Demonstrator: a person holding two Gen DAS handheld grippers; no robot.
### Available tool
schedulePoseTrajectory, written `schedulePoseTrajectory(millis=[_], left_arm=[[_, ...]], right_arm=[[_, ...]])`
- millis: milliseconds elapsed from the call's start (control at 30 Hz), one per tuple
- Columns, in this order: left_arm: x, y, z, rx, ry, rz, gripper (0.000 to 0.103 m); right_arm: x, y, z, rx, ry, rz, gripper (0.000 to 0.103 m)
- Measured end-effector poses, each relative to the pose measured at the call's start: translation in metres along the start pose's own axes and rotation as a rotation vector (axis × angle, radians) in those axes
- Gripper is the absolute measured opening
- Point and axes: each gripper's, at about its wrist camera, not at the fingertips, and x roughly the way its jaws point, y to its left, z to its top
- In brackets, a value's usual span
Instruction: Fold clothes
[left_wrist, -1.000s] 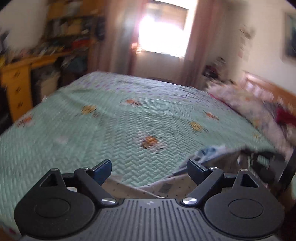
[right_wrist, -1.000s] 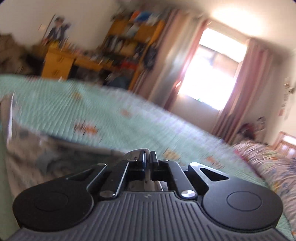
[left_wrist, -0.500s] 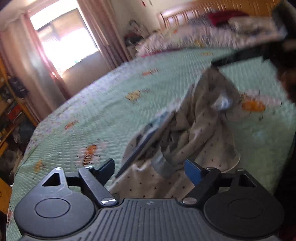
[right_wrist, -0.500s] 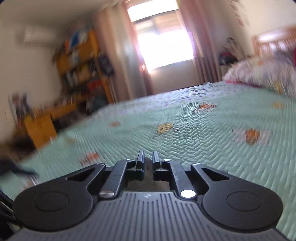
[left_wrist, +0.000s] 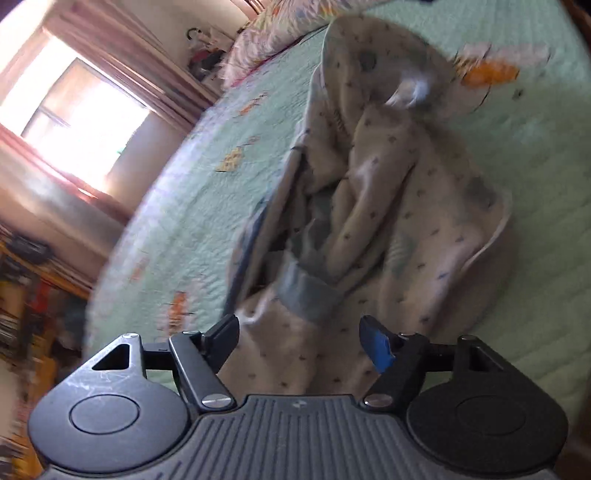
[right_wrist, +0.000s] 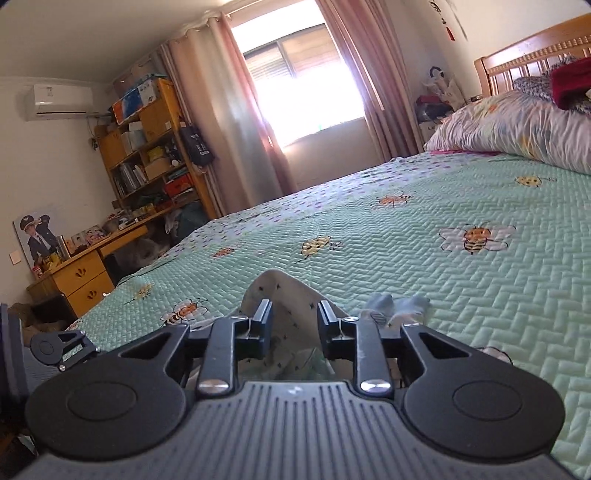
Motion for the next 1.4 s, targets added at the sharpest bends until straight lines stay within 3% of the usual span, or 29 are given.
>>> schedulePoseTrajectory(millis=[100,133,167,233,500,600,767,867,900,933,1100,1233,1333,1400], left_arm=[[0.006,0.000,-0.003,0.048,0.020,0.074,0.059],[0.004,0.000,-0.005,0.051,0.015,0.076,0.047],[0.001,0.002,-0.006,0.028,0.001,0.056,0.027],[-0.010,0.010,-0.007,-0.034,-0.035,0.016,0.011],[-0.065,0.082,0.002,-0.373,-0.214,-0.045,0.005],[-0.085,0.114,0.002,-0.485,-0.251,-0.190,0.006],[-0.086,0.140,-0.020,-0.683,-0.201,-0.344,0.006],[-0.103,0.159,-0.039,-0.839,-0.327,-0.486,0.005],[-0.110,0.160,-0.041,-0.848,-0.355,-0.485,0.005],[-0.116,0.162,-0.043,-0.848,-0.376,-0.472,0.005],[-0.101,0.138,-0.049,-0.730,-0.238,-0.365,0.007],[-0.103,0.077,-0.038,-0.446,-0.180,-0.256,0.052],[-0.103,0.034,-0.033,-0.265,-0.187,-0.235,0.057],[-0.098,0.021,-0.025,-0.182,-0.173,-0.178,0.060]], right_arm=[[-0.013,0.004,-0.015,-0.003,-0.001,-0.001,0.029],[-0.013,0.004,-0.015,-0.005,-0.003,-0.001,0.030],[-0.013,0.005,-0.015,-0.006,-0.006,-0.002,0.030],[-0.013,0.007,-0.015,-0.014,-0.009,0.000,0.030],[-0.025,0.020,-0.016,-0.003,-0.017,0.015,0.031],[-0.028,0.021,-0.014,0.005,-0.025,0.024,0.032],[-0.031,0.022,-0.015,0.028,-0.015,0.022,0.037],[-0.032,0.022,-0.017,0.037,-0.004,0.025,0.037],[-0.033,0.023,-0.018,0.036,-0.002,0.025,0.037],[-0.033,0.023,-0.018,0.036,-0.001,0.026,0.037],[-0.036,0.031,-0.018,0.026,0.005,0.042,0.038],[-0.037,0.036,-0.021,0.012,0.018,0.043,0.043],[-0.031,0.034,-0.023,0.023,0.046,0.040,0.044],[-0.028,0.034,-0.024,0.022,0.055,0.042,0.044]])
